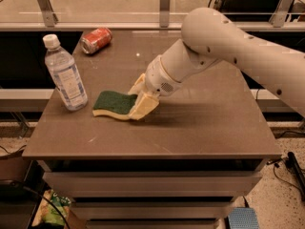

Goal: Move sponge near blue plastic bottle

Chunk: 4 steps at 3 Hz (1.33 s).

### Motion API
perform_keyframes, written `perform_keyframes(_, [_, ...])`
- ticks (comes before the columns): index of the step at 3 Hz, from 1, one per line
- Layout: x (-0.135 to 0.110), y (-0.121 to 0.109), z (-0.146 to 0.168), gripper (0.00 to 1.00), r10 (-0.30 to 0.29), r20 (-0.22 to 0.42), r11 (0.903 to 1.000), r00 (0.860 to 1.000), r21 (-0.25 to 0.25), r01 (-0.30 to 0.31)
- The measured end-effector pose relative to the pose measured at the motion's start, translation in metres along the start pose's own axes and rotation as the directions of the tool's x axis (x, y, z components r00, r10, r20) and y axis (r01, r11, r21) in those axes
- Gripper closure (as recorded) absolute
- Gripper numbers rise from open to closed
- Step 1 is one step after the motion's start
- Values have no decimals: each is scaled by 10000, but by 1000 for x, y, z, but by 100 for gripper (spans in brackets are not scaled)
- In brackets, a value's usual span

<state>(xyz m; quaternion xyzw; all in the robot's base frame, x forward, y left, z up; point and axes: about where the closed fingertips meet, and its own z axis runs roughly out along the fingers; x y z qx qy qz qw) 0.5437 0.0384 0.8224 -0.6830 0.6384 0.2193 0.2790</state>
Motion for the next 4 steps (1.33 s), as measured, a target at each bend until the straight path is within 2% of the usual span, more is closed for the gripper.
perform_keyframes(2, [-2,2,3,13,-37,-2,10000,10000,-59,37])
perform_keyframes(3, [-3,2,4,0,-56,-3,9999,10000,-89,56])
perform_keyframes(4, [-3,2,4,0,-57,-3,9999,10000,-90,57])
